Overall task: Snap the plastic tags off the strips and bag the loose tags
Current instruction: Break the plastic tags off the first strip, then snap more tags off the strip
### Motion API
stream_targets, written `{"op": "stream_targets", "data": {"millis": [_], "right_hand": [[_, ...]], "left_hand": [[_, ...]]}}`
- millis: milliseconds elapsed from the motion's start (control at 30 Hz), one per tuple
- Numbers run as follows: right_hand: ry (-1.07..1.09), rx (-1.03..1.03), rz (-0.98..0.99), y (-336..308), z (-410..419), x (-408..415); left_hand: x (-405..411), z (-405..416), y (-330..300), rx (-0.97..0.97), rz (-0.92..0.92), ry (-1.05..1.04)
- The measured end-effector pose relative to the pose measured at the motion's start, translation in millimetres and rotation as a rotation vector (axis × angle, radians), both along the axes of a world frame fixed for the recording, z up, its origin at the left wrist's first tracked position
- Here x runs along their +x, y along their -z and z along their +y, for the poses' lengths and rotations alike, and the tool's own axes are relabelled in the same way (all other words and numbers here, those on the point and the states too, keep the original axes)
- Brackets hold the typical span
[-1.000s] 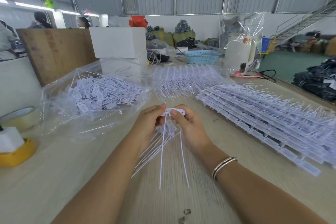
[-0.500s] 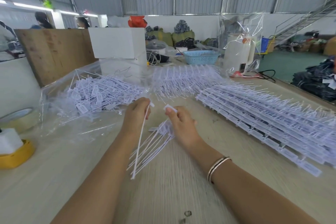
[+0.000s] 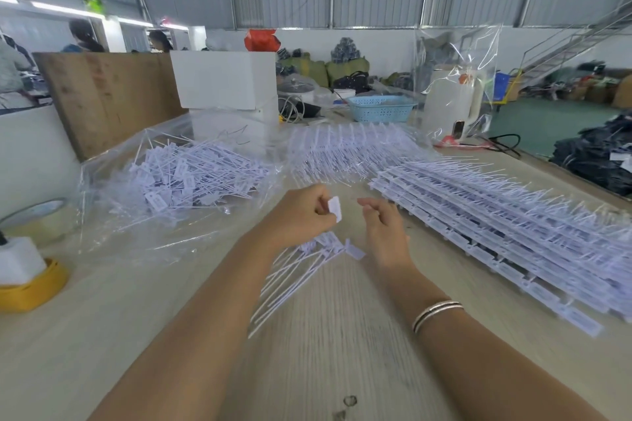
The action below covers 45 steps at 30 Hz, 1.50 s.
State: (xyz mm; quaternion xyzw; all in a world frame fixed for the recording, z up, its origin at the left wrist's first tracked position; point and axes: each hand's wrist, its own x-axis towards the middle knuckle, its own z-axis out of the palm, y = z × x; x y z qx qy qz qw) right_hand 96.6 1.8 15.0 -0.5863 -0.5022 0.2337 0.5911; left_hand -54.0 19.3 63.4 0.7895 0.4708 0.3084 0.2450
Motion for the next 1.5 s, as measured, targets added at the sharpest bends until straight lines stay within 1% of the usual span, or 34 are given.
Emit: {"op": "stream_targets", "data": {"millis": [67, 100, 167, 233, 267, 300, 333, 400, 433, 467, 500, 600, 667, 733, 867, 967, 1033, 1133, 1167, 1233, 1300, 1433, 1500], "right_hand": [[0.011, -0.005, 0.021, 1.1, -1.0, 0.5], [0.012, -0.005, 0.026, 1.4, -1.8, 0.6], [0.012, -0.007, 0.027, 1.4, -2.2, 1.7], [0.019, -0.021, 0.031, 0.3, -2.4, 3.0], [0.024, -0.030, 0.033, -0.4, -2.6, 3.6], [0.031, -0.037, 0.033, -0.8, -2.8, 4.6], [0.037, -0.042, 0.030, -1.1, -2.5, 5.6], [0.034, -0.049, 0.010, -1.4, -3.0, 6.8], [0.027, -0.046, -0.009, -1.6, -3.3, 6.6], [0.023, -0.039, -0.036, -1.9, -3.4, 6.0], [0.024, -0.038, -0.068, -2.0, -3.9, 5.3], [0.017, -0.029, -0.142, -1.9, -7.5, 4.8], [0.000, -0.031, -0.156, -1.3, -9.8, 7.7], [0.012, -0.082, -0.201, -0.7, -9.9, 12.3], [0.063, -0.189, -0.372, 1.7, -5.1, 18.7], [0.120, -0.225, -0.568, 2.3, -2.0, 23.6], [0.198, -0.231, -0.717, 0.4, 0.1, 31.5], [0.304, -0.354, -1.061, -6.0, 4.6, 50.8], [0.329, -0.409, -1.168, -8.4, 4.7, 57.6], [0.355, -0.490, -1.317, -11.3, 4.6, 69.6], [0.357, -0.517, -1.389, -12.4, 5.3, 76.8], [0.334, -0.525, -1.423, -14.9, 7.1, 79.7], [0.330, -0.510, -1.451, -15.6, 5.8, 78.5]], "left_hand": [[9.4, 0.2, 16.7, 0.042, 0.104, -0.017], [11.2, -0.5, 25.2, 0.096, 0.173, -0.039], [11.0, -0.4, 36.5, 0.265, 0.269, -0.113], [6.3, -1.2, 36.7, 0.359, 0.245, -0.182], [3.4, -3.4, 35.0, 0.348, 0.215, -0.204], [-0.5, -6.9, 34.2, 0.284, 0.206, -0.220], [-5.0, -11.5, 35.8, 0.192, 0.244, -0.238], [-11.3, -23.3, 45.3, 0.012, 0.450, -0.306], [-12.8, -28.6, 50.0, -0.036, 0.541, -0.349], [-12.5, -31.5, 53.7, -0.040, 0.583, -0.385], [-10.8, -32.9, 55.9, -0.005, 0.583, -0.404], [-6.3, -33.8, 57.2, 0.103, 0.496, -0.399], [-11.3, -34.0, 56.2, 0.106, 0.458, -0.425], [-21.1, -32.4, 54.3, 0.083, 0.450, -0.468], [-34.4, -29.2, 51.4, 0.033, 0.503, -0.581], [-34.9, -30.1, 45.7, -0.020, 0.498, -0.612], [-34.8, -31.6, 41.2, -0.008, 0.508, -0.604], [-33.2, -36.9, 39.8, 0.179, 0.649, -0.609], [-31.3, -38.7, 40.8, 0.253, 0.667, -0.598], [-23.6, -41.4, 43.3, 0.363, 0.656, -0.541], [-13.8, -42.1, 46.4, 0.405, 0.646, -0.465], [-4.8, -41.8, 54.1, 0.412, 0.635, -0.357], [-4.7, -42.4, 55.0, 0.432, 0.602, -0.311]]}}
